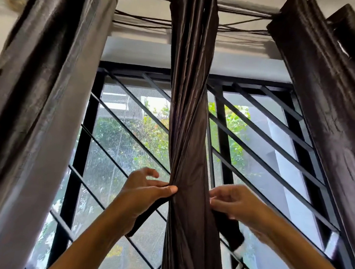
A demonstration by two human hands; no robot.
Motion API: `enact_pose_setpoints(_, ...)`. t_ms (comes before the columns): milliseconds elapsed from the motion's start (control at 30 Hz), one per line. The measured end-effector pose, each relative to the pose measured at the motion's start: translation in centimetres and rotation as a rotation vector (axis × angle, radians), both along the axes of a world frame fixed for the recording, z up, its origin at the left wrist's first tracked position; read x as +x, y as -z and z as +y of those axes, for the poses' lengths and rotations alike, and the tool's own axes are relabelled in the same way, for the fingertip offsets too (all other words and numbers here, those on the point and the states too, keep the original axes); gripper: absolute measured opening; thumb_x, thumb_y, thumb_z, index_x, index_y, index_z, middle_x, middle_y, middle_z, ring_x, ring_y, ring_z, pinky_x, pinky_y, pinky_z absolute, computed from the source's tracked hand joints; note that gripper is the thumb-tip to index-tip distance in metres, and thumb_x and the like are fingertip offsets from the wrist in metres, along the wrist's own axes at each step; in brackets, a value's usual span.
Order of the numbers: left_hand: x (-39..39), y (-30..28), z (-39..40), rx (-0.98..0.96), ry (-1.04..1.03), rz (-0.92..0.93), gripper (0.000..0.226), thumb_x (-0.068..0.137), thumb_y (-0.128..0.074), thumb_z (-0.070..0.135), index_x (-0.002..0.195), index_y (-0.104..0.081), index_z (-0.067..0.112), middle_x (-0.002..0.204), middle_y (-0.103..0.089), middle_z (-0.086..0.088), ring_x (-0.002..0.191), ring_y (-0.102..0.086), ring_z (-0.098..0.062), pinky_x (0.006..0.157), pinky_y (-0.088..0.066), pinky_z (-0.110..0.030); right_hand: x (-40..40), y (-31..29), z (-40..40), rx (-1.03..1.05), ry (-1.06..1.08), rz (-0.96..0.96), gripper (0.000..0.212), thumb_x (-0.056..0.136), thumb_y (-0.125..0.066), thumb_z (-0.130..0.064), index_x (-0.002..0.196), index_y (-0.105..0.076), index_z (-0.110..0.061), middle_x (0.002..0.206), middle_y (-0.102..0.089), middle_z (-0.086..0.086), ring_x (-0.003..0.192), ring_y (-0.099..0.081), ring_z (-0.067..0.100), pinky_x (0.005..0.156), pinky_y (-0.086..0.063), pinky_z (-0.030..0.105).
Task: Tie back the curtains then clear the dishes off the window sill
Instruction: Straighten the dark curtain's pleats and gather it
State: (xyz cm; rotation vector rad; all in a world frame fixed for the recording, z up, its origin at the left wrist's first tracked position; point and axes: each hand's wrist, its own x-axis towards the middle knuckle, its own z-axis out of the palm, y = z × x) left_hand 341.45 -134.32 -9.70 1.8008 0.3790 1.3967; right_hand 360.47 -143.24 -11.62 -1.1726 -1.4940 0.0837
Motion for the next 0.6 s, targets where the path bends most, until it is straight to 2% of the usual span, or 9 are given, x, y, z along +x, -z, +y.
enact_pose_setpoints(33, 0.3, 0.0, 0.2, 0.051, -0.068, -0.012, 0.037, 0.071, -0.079, 0.002, 0.092, -0.051, 0.011, 0.077, -0.074, -0.002, 0.064, -0.069, -0.007, 0.052, -0.047, -0.012, -0.2, -0.4, -0.6, 0.058, 0.057, 0.006, 0.006, 0.074, -0.077, -0.009, 0.079, -0.074, -0.009, 0.071, -0.071, 0.005, 0.062, -0.062, 0.009, 0.06, -0.049, 0.014)
enact_pose_setpoints(67, 0.6, 0.0, 0.3, 0.106, -0.125, -0.027, 0.036, 0.07, -0.08, 0.001, 0.089, -0.051, 0.011, 0.077, -0.074, -0.007, 0.064, -0.069, -0.01, 0.052, -0.048, -0.013, -0.4, -1.1, -1.4, 0.084, 0.096, 0.008, 0.013, 0.065, -0.082, -0.013, 0.075, -0.075, -0.008, 0.065, -0.069, 0.005, 0.058, -0.06, 0.01, 0.055, -0.045, 0.015)
enact_pose_setpoints(133, 1.4, 0.1, 0.4, 0.21, -0.229, -0.052, 0.035, 0.068, -0.081, 0.001, 0.08, -0.05, 0.013, 0.075, -0.073, -0.01, 0.063, -0.069, -0.013, 0.052, -0.05, -0.018, -0.8, -2.2, -2.6, 0.048, 0.122, 0.073, 0.028, 0.055, -0.085, -0.02, 0.077, -0.074, -0.005, 0.063, -0.067, 0.006, 0.055, -0.06, 0.012, 0.051, -0.044, 0.015)
enact_pose_setpoints(233, 2.4, 0.4, 0.2, 0.35, -0.374, -0.068, 0.037, 0.066, -0.083, 0.004, 0.068, -0.049, 0.019, 0.07, -0.071, -0.006, 0.062, -0.067, -0.012, 0.06, -0.053, -0.025, -1.9, -3.4, -3.8, -0.048, -0.011, 0.235, 0.037, 0.055, -0.083, -0.013, 0.086, -0.067, -0.001, 0.078, -0.059, 0.018, 0.071, -0.055, 0.022, 0.061, -0.043, 0.021)
enact_pose_setpoints(300, 2.6, 1.0, -0.4, 0.46, -0.449, -0.091, 0.037, 0.067, -0.083, 0.007, 0.066, -0.049, 0.021, 0.065, -0.067, -0.002, 0.057, -0.061, -0.006, 0.056, -0.048, -0.021, -2.8, -3.6, -4.1, -0.038, -0.136, 0.362, 0.029, 0.064, -0.077, -0.001, 0.089, -0.062, -0.002, 0.084, -0.059, 0.02, 0.066, -0.061, 0.02, 0.057, -0.05, 0.019)
enact_pose_setpoints(400, 2.6, 1.8, -1.5, 0.623, -0.472, -0.177, 0.037, 0.066, -0.083, 0.006, 0.081, -0.054, 0.022, 0.072, -0.067, 0.005, 0.058, -0.059, -0.001, 0.053, -0.039, -0.009, -3.7, -3.2, -3.3, 0.097, -0.258, 0.677, 0.017, 0.074, -0.068, 0.011, 0.085, -0.059, 0.002, 0.076, -0.064, 0.012, 0.053, -0.066, 0.011, 0.05, -0.055, 0.017)
enact_pose_setpoints(500, 2.3, 2.0, -2.3, 0.829, -0.492, -0.202, 0.057, 0.061, -0.084, 0.004, 0.108, -0.061, 0.025, 0.093, -0.06, 0.005, 0.061, -0.05, -0.001, 0.062, -0.036, -0.003, -4.2, -2.7, -1.8, 0.211, -0.299, 0.897, 0.015, 0.075, -0.067, 0.013, 0.078, -0.057, 0.002, 0.069, -0.06, 0.01, 0.045, -0.063, 0.01, 0.048, -0.055, 0.017)
enact_pose_setpoints(567, 2.3, 1.8, -2.5, 0.949, -0.484, -0.173, 0.058, 0.062, -0.084, 0.005, 0.114, -0.065, 0.024, 0.099, -0.051, 0.004, 0.064, -0.05, 0.001, 0.069, -0.036, 0.0, -4.6, -2.3, -0.7, 0.262, -0.286, 0.934, 0.021, 0.075, -0.068, 0.012, 0.092, -0.058, 0.005, 0.071, -0.058, 0.012, 0.043, -0.061, 0.009, 0.047, -0.054, 0.016)
enact_pose_setpoints(600, 2.3, 1.7, -2.5, 0.99, -0.465, -0.167, 0.049, 0.065, -0.082, 0.007, 0.109, -0.069, 0.021, 0.099, -0.05, 0.004, 0.066, -0.052, 0.002, 0.071, -0.037, 0.0, -4.8, -2.1, -0.3, 0.286, -0.275, 0.938, 0.028, 0.075, -0.069, 0.011, 0.101, -0.058, 0.005, 0.071, -0.058, 0.012, 0.043, -0.061, 0.008, 0.048, -0.054, 0.015)
